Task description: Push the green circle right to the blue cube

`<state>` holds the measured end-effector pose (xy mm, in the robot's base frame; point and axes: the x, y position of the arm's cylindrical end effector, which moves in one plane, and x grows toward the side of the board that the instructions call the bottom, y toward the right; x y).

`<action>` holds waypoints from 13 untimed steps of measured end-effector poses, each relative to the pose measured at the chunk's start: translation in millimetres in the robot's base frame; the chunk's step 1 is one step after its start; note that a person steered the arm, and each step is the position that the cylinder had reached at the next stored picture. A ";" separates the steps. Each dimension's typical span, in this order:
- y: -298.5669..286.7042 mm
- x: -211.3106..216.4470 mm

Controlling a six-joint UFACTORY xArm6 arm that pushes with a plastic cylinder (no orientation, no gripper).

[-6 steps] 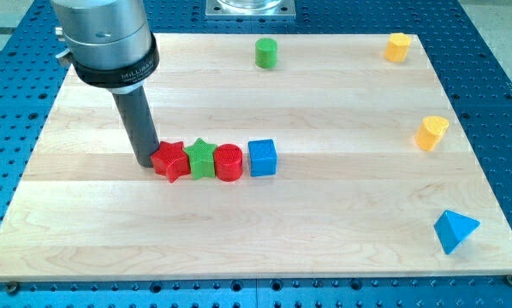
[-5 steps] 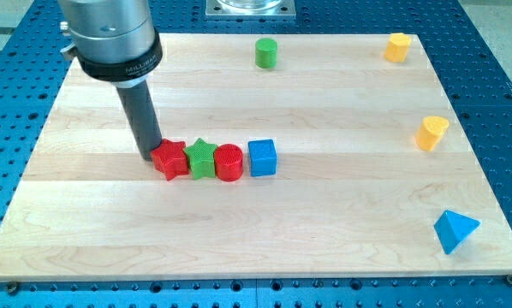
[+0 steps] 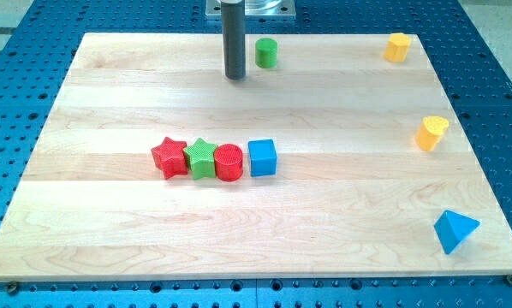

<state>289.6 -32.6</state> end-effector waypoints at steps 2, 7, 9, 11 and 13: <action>25.6 -60.0; 107.3 -57.2; 98.4 -33.1; 144.3 -9.7; 125.0 24.2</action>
<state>313.8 92.4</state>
